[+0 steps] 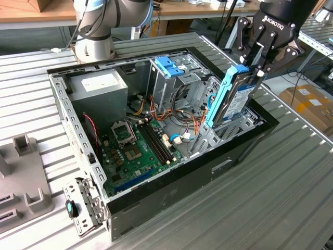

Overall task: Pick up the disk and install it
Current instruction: 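Insert the disk into the insertion slot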

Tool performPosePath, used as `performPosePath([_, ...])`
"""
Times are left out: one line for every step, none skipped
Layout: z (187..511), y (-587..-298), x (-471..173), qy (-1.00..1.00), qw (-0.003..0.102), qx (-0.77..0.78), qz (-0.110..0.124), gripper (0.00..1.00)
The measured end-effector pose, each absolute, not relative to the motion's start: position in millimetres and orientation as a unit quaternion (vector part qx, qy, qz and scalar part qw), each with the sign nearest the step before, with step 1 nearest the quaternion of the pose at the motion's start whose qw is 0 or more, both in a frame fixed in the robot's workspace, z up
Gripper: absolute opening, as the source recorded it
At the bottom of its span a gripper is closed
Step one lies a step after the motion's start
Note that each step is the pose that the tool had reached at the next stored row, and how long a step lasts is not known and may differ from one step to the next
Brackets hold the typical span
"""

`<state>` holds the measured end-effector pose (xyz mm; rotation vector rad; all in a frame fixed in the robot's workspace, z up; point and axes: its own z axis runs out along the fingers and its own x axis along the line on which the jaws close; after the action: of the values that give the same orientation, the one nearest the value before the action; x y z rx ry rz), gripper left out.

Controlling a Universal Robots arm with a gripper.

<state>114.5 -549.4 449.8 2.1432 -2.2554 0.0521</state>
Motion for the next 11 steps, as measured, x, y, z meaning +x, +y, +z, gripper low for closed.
performPosePath([449.1, -549.3, 114.5, -0.725, 0.015, 0.689, 0.017, 0.35])
performPosePath([448.2, -549.3, 114.5, -0.725, 0.015, 0.689, 0.017, 0.35])
performPosePath([446.1, -549.3, 114.5, -0.725, 0.015, 0.689, 0.017, 0.35])
performPosePath([444.3, -549.3, 114.5, -0.725, 0.015, 0.689, 0.017, 0.35])
performPosePath([442.2, -549.3, 114.5, -0.725, 0.015, 0.689, 0.017, 0.35])
performPosePath([440.4, -549.3, 114.5, -0.725, 0.015, 0.689, 0.017, 0.35])
performPosePath([438.0, -549.4, 114.5, -0.725, 0.015, 0.689, 0.017, 0.35])
performPosePath([436.2, -549.4, 114.5, -0.725, 0.015, 0.689, 0.017, 0.35])
performPosePath([433.7, -549.3, 114.5, -0.725, 0.015, 0.689, 0.017, 0.35])
performPosePath([431.8, -549.3, 114.5, -0.725, 0.015, 0.689, 0.017, 0.35])
performPosePath([429.6, -549.3, 114.5, -0.725, 0.015, 0.689, 0.017, 0.35])
